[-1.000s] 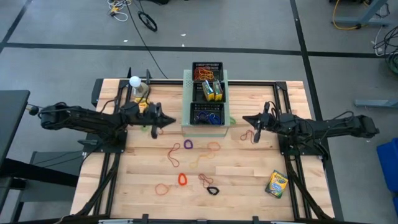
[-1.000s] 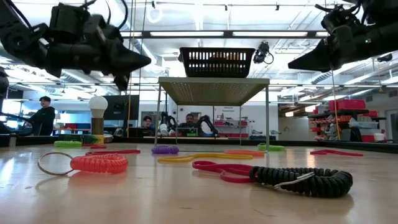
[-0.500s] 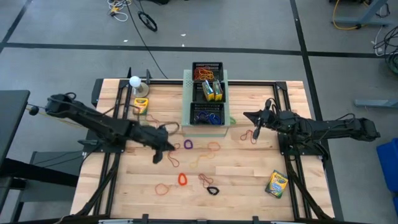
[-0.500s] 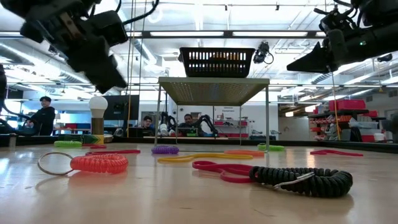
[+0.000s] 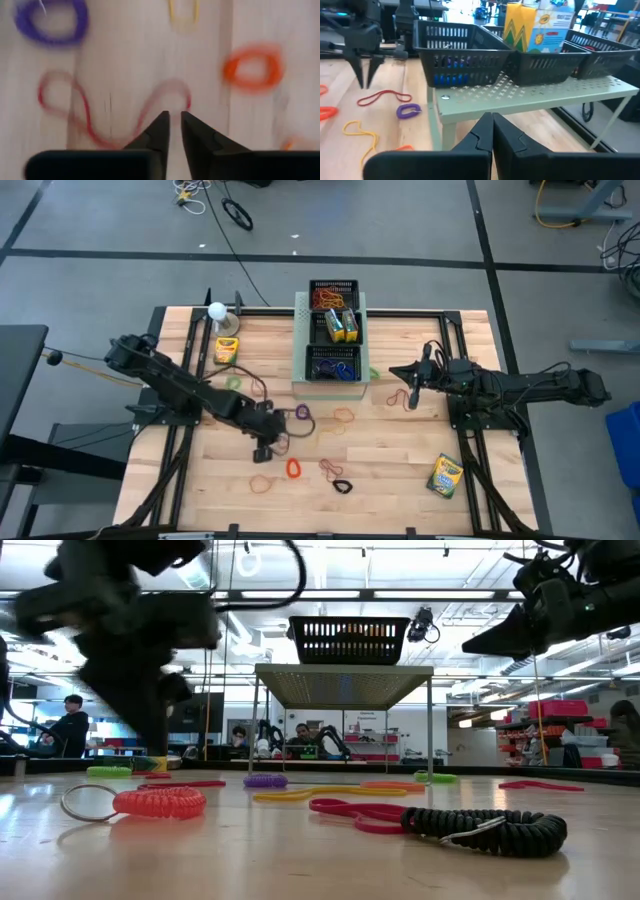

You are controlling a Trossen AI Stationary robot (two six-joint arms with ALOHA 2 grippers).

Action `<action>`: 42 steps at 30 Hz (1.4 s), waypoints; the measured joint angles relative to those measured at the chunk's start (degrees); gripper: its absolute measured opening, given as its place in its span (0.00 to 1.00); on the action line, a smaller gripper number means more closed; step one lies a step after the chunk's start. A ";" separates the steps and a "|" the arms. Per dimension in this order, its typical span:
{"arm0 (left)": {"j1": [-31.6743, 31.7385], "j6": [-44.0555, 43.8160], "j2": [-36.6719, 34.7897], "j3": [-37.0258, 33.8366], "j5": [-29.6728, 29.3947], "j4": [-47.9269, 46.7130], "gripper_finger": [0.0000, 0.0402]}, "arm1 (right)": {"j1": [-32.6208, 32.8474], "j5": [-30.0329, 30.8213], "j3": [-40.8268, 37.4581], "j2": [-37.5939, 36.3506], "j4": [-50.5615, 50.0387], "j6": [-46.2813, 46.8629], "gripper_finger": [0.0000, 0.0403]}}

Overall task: Pick & Place Office Desk Supplies
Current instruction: Put the red rubber band into the top black bin on the shelf

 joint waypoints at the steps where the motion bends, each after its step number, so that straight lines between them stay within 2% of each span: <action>1: -0.41 1.09 0.85 1.03 -0.19 -2.92 0.17 | 0.27 -0.08 0.00 0.00 0.00 -0.02 0.01; 10: -1.45 10.33 7.07 3.05 -1.40 -5.37 0.45 | 1.14 -0.10 -0.01 0.02 0.25 -0.41 0.01; 14: -1.44 13.10 9.10 3.31 -1.28 -5.28 0.49 | 1.15 -0.09 0.00 0.01 0.55 -0.50 0.01; 18: -1.35 13.70 9.31 3.29 -1.71 -5.31 0.41 | 1.15 -0.08 0.00 0.00 0.55 -0.68 0.01; 27: -1.45 12.12 8.86 4.29 -3.17 -6.41 0.03 | 1.15 -0.07 -0.02 0.02 1.44 -1.54 0.01; 30: -1.40 12.96 7.79 5.51 -5.58 -8.69 0.01 | 1.15 -0.07 -0.02 0.02 1.43 -0.68 0.01; 35: -1.30 11.20 2.13 7.77 -8.21 -12.48 0.01 | 1.14 -0.08 -0.02 0.02 1.42 -0.43 0.01; 38: -1.39 9.11 -3.39 8.07 -9.75 -13.11 0.01 | 1.15 -0.08 -0.02 0.02 1.40 -0.09 0.01; 42: -1.27 5.82 -12.44 8.16 -16.27 -14.56 0.01 | 1.13 -0.08 -0.02 0.04 1.16 0.27 0.01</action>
